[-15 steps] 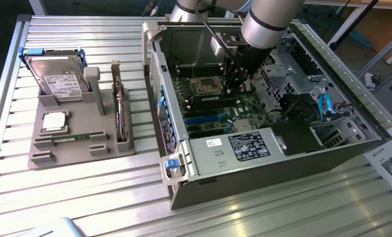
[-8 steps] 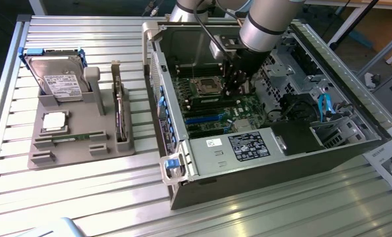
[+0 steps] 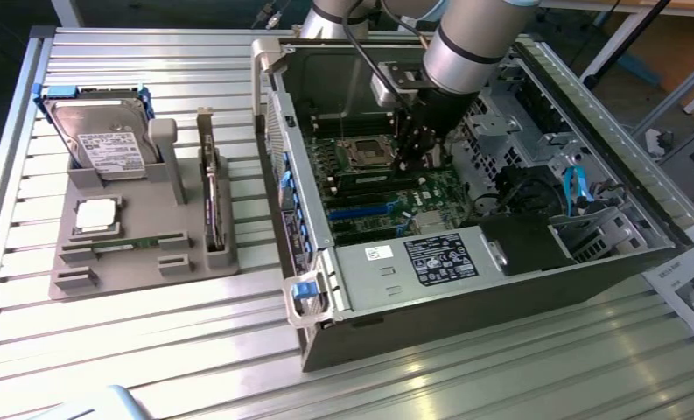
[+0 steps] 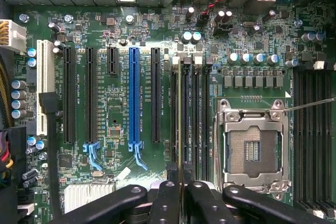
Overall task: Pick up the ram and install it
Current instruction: 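Insert the ram into the slot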
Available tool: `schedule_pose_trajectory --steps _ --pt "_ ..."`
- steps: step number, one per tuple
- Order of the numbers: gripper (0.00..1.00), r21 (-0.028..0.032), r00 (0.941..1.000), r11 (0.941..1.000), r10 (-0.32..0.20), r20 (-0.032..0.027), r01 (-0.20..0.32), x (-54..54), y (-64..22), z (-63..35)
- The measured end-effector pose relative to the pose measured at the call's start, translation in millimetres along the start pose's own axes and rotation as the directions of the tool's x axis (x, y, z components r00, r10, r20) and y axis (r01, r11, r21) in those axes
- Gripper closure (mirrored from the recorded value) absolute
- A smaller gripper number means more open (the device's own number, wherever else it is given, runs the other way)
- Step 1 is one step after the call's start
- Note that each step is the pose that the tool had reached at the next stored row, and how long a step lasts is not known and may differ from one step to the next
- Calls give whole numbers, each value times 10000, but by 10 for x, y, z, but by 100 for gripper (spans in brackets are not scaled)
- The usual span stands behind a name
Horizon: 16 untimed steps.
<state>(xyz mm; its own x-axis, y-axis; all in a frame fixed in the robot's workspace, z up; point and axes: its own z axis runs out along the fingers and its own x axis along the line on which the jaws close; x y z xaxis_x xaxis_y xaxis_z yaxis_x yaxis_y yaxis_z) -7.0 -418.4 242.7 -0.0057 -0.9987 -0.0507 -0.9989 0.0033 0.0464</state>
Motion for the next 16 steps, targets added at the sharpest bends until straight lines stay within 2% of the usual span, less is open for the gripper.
schedule_pose_trajectory --steps 16 --pt "88 0 10000 10000 1 -12 -1 9 -22 -1"
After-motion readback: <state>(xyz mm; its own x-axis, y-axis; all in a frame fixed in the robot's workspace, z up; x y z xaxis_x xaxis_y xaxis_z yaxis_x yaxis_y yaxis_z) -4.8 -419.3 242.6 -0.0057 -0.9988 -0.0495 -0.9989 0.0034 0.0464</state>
